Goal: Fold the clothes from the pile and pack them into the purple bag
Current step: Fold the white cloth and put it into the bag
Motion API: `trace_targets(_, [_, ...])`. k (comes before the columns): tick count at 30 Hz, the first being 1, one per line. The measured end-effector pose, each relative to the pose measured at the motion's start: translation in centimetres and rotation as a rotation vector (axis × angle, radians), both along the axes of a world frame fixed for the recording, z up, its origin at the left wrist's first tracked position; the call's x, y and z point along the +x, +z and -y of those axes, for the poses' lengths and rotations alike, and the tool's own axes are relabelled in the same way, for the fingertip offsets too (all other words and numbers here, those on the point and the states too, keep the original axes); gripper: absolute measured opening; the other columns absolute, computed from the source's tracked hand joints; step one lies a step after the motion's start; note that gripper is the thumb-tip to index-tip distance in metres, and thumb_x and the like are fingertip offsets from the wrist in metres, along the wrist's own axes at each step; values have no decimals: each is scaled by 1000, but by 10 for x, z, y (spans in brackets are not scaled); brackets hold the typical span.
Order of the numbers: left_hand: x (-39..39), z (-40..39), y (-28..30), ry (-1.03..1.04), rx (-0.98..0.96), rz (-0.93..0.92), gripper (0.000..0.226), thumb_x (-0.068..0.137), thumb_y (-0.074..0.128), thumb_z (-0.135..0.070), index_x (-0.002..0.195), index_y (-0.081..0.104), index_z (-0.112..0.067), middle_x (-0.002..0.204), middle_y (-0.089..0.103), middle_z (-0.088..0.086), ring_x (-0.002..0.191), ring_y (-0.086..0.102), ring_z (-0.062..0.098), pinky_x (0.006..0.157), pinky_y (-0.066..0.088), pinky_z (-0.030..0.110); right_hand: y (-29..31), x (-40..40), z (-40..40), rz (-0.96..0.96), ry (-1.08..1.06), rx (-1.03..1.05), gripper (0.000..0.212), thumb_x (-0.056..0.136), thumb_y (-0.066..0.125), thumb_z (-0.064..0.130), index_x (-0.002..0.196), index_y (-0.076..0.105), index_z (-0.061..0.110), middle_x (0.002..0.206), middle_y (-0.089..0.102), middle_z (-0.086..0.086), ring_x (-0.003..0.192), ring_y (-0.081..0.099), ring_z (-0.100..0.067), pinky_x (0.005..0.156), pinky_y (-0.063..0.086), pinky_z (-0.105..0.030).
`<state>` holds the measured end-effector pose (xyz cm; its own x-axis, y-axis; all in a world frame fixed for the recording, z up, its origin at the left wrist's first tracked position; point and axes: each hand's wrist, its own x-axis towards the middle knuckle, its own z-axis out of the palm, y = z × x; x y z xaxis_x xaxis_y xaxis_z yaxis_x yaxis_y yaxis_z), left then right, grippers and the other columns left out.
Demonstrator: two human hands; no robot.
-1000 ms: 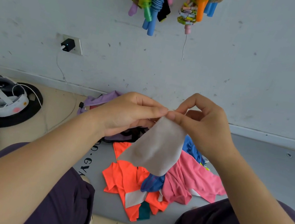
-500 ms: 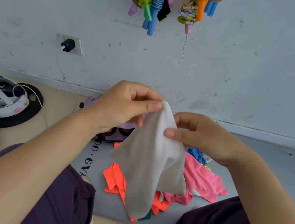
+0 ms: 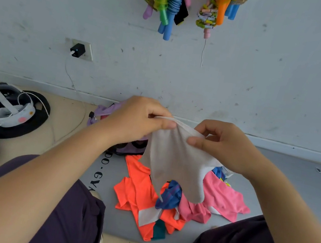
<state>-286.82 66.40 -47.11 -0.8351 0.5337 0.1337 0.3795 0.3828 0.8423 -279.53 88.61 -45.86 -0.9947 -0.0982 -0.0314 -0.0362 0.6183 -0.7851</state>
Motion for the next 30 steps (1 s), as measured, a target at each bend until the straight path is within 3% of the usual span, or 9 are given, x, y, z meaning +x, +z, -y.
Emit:
trace_targets(3, [-3,5,7,109,126,10,8,87,74,-27,83,77,-32,80,68,11,58,65,15,49,56,28,-3,-1,-6,0,12,105,14,81,77,20,81,63,16,61,57,17,51,45,0,52,37,-11])
trace_targets(8, [-13,23,19,244,284,-40,13,91,68,-18,84,76,-27,86,70,11,55,66,16,51,58,29,-10,-5,-23,20,-13,331,11,82,73,18,83,62,22,83,60,6,64,49,-4,62,38,-11])
trace_targets(11, [-23,40,15,316,159,-85,14,89,71,-25,80,76,-35,82,71,4,52,68,18,52,54,23,-9,-7,-36,-20,-107,365,11,82,74,17,86,64,20,85,62,7,69,51,-4,60,39,-10])
trace_targets(15, [-33,50,2,282,-113,-56,14,89,71,-30,84,76,-18,76,70,13,49,67,16,52,48,20,-4,-7,-50,-125,-234,387,8,82,73,14,87,69,19,70,56,18,62,51,2,55,35,-4])
trace_targets(18, [-34,49,-4,244,-182,17,9,89,71,-28,84,75,-21,78,73,12,50,68,13,50,48,16,-4,-7,-54,-180,-244,425,6,84,72,15,89,72,18,74,58,17,68,52,-2,61,35,-5])
trace_targets(21, [-36,46,-8,205,-210,28,19,92,67,-26,87,72,-9,86,70,23,60,72,9,66,54,35,-6,-8,-54,-202,-249,454,6,86,70,14,91,73,14,84,64,3,75,54,-14,65,33,-18])
trace_targets(24, [-36,44,-9,181,-180,38,8,91,69,-23,87,72,-16,83,73,12,64,73,15,72,56,54,-7,-9,-55,-245,-287,477,7,88,68,13,91,74,11,87,62,0,82,57,-20,73,39,-27])
trace_targets(27, [-34,40,-8,149,-115,63,14,81,80,-19,91,73,-26,84,75,3,72,72,29,70,61,44,-6,-9,-56,-306,-314,489,10,90,64,11,94,73,9,93,59,-2,87,55,-20,76,40,-29])
trace_targets(30, [-34,37,-12,153,-132,3,14,81,79,-18,81,75,-31,75,73,-8,64,69,13,58,52,16,-7,-10,-55,-303,-290,513,16,93,59,10,100,73,7,101,57,-9,91,54,-22,78,37,-25])
